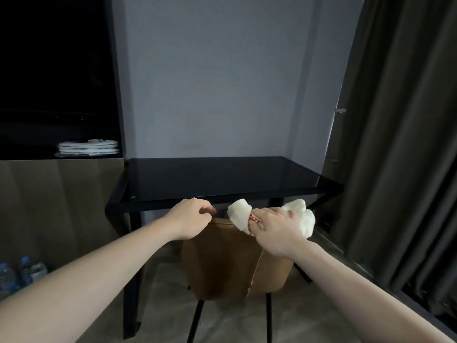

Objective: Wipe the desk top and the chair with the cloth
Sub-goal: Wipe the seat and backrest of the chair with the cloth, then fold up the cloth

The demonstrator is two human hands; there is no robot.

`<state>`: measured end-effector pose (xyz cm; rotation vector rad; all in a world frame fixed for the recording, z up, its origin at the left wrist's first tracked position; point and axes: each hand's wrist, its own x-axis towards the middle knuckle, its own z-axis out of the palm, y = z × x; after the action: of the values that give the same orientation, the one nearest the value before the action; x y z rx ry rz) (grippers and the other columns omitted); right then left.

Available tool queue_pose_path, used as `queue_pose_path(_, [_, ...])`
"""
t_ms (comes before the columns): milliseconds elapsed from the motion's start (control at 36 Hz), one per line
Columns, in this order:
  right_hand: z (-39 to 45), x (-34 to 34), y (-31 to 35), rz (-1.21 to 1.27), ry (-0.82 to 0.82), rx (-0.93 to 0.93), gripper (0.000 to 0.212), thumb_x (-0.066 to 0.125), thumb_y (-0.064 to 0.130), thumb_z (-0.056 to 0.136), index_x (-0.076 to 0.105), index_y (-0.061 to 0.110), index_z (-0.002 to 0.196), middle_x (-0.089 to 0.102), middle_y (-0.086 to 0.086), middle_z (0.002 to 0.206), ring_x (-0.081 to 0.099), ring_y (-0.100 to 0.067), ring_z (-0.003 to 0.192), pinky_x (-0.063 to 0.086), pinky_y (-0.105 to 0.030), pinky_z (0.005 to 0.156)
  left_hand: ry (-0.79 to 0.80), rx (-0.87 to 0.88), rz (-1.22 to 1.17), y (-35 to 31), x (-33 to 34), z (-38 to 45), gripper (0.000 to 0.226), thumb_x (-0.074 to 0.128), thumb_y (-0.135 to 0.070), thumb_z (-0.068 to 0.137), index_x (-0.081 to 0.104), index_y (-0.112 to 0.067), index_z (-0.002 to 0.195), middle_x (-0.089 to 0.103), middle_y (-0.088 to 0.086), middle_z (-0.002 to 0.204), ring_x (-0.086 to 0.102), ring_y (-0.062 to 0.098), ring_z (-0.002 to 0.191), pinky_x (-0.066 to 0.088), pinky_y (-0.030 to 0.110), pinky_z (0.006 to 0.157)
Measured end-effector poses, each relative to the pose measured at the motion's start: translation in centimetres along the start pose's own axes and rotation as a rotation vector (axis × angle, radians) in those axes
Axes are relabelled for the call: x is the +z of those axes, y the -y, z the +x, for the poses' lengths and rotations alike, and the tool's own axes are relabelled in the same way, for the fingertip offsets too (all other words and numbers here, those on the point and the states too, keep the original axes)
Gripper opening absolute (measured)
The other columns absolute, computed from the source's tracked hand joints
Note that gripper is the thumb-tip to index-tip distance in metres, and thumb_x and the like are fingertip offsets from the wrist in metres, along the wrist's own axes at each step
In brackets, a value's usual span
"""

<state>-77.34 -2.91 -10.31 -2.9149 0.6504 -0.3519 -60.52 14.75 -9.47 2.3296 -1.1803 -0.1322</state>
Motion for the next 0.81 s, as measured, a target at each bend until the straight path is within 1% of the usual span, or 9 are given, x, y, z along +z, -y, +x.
queue_pose_path(83, [0.2, -0.3, 0.5, -0.033, -0.014, -0.048, 0.017, 0.032, 0.049, 0.103, 0.046, 0.040, 0.099, 0.058, 0.015, 0.111, 0.049, -0.019, 0.122, 0.029, -0.048, 0.109, -0.014, 0.068, -0.037, -0.2, 0.0, -0.1, 0.043, 0.058, -0.025, 0.097, 0.058, -0.030, 0.140, 0.058, -0.010, 0.142, 0.053, 0.010, 0.128, 0.043, 0.026, 0.103])
queue_pose_path(194, [0.3, 0.0, -0.2, 0.032, -0.035, -0.090, 0.042, 0.040, 0.060, 0.098, 0.044, 0.041, 0.136, 0.056, 0.020, 0.130, 0.046, -0.011, 0.127, 0.025, -0.041, 0.113, -0.006, 0.243, -0.097, -1.4, 0.5, 0.5, 0.055, 0.069, -0.026, 0.091, 0.050, -0.038, 0.141, 0.049, -0.022, 0.139, 0.048, 0.001, 0.128, 0.044, 0.030, 0.110])
queue_pose_path(278, [0.1, -0.3, -1.4, 0.234, -0.074, -0.123, 0.054, 0.055, 0.068, 0.087, 0.038, 0.047, 0.134, 0.051, 0.030, 0.125, 0.047, 0.001, 0.120, 0.032, -0.026, 0.107, 0.076, 0.350, -0.138, -2.4, 1.1, 1.6, 0.058, 0.073, -0.036, 0.087, 0.047, -0.044, 0.138, 0.046, -0.031, 0.134, 0.047, -0.003, 0.127, 0.046, 0.027, 0.106])
queue_pose_path(389, [-0.3, -1.4, -3.8, 0.445, -0.058, -0.085, 0.065, 0.079, 0.052, 0.076, 0.043, 0.045, 0.131, 0.043, 0.035, 0.125, 0.042, 0.012, 0.124, 0.040, -0.004, 0.090, 0.172, 0.399, -0.076, -3.1, 2.2, 3.9, 0.071, 0.073, -0.055, 0.082, 0.034, -0.054, 0.141, 0.043, -0.043, 0.127, 0.044, -0.008, 0.122, 0.045, 0.024, 0.101])
queue_pose_path(472, [-0.1, -2.1, -6.0, 0.430, -0.043, -0.109, 0.070, 0.082, 0.056, 0.067, 0.047, 0.046, 0.127, 0.045, 0.022, 0.137, 0.050, -0.005, 0.125, 0.048, -0.012, 0.084, 0.241, 0.381, -0.082, -2.9, 2.4, 5.6, 0.072, 0.075, -0.058, 0.079, 0.032, -0.059, 0.138, 0.043, -0.048, 0.120, 0.044, -0.010, 0.116, 0.045, 0.021, 0.094])
queue_pose_path(611, [0.8, -2.6, -7.7, 0.207, 0.061, -0.051, 0.090, 0.079, 0.072, 0.053, 0.046, 0.050, 0.133, 0.046, 0.030, 0.135, 0.038, 0.006, 0.129, 0.039, -0.023, 0.090, 0.358, 0.329, -0.108, -3.1, 2.0, 7.9, 0.055, 0.071, -0.061, 0.079, 0.048, -0.053, 0.128, 0.052, -0.033, 0.118, 0.047, -0.003, 0.110, 0.047, 0.028, 0.093])
queue_pose_path(694, [1.4, -2.8, -7.4, 0.163, 0.164, -0.045, 0.095, 0.072, 0.083, 0.057, 0.043, 0.046, 0.140, 0.043, 0.026, 0.139, 0.034, 0.006, 0.133, 0.040, -0.023, 0.094, 0.416, 0.301, -0.094, -3.6, 1.5, 8.8, 0.040, 0.070, -0.055, 0.080, 0.058, -0.046, 0.117, 0.052, -0.026, 0.111, 0.045, -0.002, 0.103, 0.045, 0.023, 0.085])
queue_pose_path(722, [1.7, -3.1, -7.1, 0.162, 0.174, -0.042, 0.095, 0.073, 0.078, 0.056, 0.043, 0.046, 0.140, 0.043, 0.026, 0.139, 0.036, 0.005, 0.131, 0.043, -0.025, 0.095, 0.438, 0.280, -0.107, -3.8, 1.2, 9.0, 0.035, 0.070, -0.051, 0.081, 0.060, -0.043, 0.114, 0.053, -0.023, 0.109, 0.045, -0.001, 0.100, 0.042, 0.019, 0.084])
queue_pose_path(806, [2.6, -4.4, -6.3, 0.269, 0.145, 0.011, 0.085, 0.074, 0.039, 0.050, 0.051, 0.051, 0.131, 0.049, 0.031, 0.133, 0.051, 0.002, 0.118, 0.050, -0.026, 0.091, 0.495, 0.184, -0.197, -4.4, 0.2, 9.5, 0.020, 0.069, -0.034, 0.082, 0.067, -0.035, 0.101, 0.059, -0.017, 0.100, 0.052, 0.003, 0.092, 0.039, 0.016, 0.086])
